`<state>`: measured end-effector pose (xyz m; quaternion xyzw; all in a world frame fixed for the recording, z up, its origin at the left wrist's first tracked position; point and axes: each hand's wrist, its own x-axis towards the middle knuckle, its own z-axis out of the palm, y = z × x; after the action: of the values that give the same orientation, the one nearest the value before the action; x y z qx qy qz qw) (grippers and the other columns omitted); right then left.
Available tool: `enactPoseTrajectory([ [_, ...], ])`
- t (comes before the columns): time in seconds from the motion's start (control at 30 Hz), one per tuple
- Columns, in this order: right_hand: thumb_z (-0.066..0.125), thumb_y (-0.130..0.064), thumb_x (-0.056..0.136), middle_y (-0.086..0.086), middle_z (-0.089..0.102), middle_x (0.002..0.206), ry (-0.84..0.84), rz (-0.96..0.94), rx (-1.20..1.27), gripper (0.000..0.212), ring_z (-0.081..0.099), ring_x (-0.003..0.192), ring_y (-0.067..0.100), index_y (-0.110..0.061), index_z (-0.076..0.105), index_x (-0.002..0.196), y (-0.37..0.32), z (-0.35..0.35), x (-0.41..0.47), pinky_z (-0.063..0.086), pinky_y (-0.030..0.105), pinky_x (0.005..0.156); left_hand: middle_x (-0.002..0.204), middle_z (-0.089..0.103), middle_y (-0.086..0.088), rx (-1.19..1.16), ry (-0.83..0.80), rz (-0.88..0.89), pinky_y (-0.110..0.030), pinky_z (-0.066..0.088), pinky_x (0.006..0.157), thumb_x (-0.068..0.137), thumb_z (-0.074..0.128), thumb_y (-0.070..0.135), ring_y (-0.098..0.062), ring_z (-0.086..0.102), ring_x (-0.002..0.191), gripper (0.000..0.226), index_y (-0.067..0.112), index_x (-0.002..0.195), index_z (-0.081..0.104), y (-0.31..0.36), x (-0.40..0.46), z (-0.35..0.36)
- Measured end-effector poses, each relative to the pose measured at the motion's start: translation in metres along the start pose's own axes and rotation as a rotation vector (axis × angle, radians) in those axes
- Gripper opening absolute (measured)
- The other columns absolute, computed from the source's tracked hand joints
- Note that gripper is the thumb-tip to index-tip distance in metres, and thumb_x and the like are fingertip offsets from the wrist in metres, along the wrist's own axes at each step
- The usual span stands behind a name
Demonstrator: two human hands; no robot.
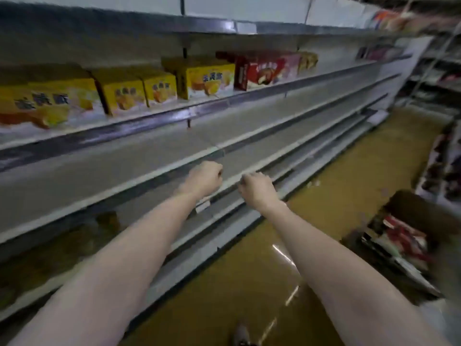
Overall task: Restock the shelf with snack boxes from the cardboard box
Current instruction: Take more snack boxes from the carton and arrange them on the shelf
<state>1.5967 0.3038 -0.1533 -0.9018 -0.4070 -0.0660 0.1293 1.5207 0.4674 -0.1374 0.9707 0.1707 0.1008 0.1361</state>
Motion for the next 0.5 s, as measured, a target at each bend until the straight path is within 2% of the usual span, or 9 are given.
enactPoseTrajectory([
  [0.13, 0.047, -0.034, 0.099, 0.011, 0.065, 0.101, -0.008, 0.187, -0.002, 0.026, 0.058, 0.098, 0.034, -0.014, 0.063, 0.099, 0.071, 0.005, -0.063, 0.041, 0.039, 0.082, 0.1, 0.068, -0.005, -0.01, -0.089, 0.103, -0.036, 0.052, 0.073, 0.097, 0.049, 0.027, -0.028, 0.064, 0.089, 0.021, 0.018, 0.098, 0.068, 0.083, -0.015, 0.063],
  [0.2, 0.047, -0.034, 0.099, 0.01, 0.064, 0.102, -0.012, 0.294, -0.001, 0.025, 0.057, 0.1, 0.032, -0.016, 0.064, 0.102, 0.102, 0.006, -0.092, 0.039, 0.038, 0.082, 0.095, 0.067, -0.002, -0.091, -0.117, 0.121, -0.038, 0.054, 0.071, 0.096, 0.051, 0.031, -0.026, 0.063, 0.083, 0.018, 0.021, 0.09, 0.064, 0.115, -0.018, 0.094],
  [0.27, 0.048, -0.032, 0.098, 0.009, 0.064, 0.103, 0.001, 0.391, 0.011, 0.023, 0.056, 0.101, 0.032, -0.016, 0.064, 0.102, 0.132, 0.009, -0.122, 0.039, 0.038, 0.084, 0.09, 0.068, -0.008, -0.191, -0.173, 0.151, -0.04, 0.055, 0.072, 0.095, 0.056, 0.025, -0.031, 0.065, 0.083, 0.016, 0.017, 0.081, 0.061, 0.151, -0.019, 0.122],
  [0.37, 0.049, -0.032, 0.097, 0.01, 0.064, 0.103, -0.016, 0.535, 0.044, 0.025, 0.058, 0.102, 0.033, -0.014, 0.066, 0.101, 0.176, 0.017, -0.165, 0.044, 0.04, 0.086, 0.096, 0.07, -0.015, -0.261, -0.249, 0.22, -0.038, 0.052, 0.081, 0.094, 0.056, 0.015, -0.032, 0.064, 0.092, 0.017, 0.004, 0.092, 0.068, 0.207, -0.025, 0.156],
  [0.5, 0.051, -0.036, 0.096, 0.008, 0.062, 0.103, 0.031, 0.769, 0.19, 0.03, 0.058, 0.1, 0.028, -0.014, 0.068, 0.104, 0.24, 0.015, -0.215, 0.049, 0.044, 0.091, 0.1, 0.071, -0.005, -0.268, -0.298, 0.268, -0.04, 0.056, 0.081, 0.093, 0.052, 0.026, -0.026, 0.066, 0.093, 0.022, 0.014, 0.099, 0.069, 0.277, -0.028, 0.197],
])
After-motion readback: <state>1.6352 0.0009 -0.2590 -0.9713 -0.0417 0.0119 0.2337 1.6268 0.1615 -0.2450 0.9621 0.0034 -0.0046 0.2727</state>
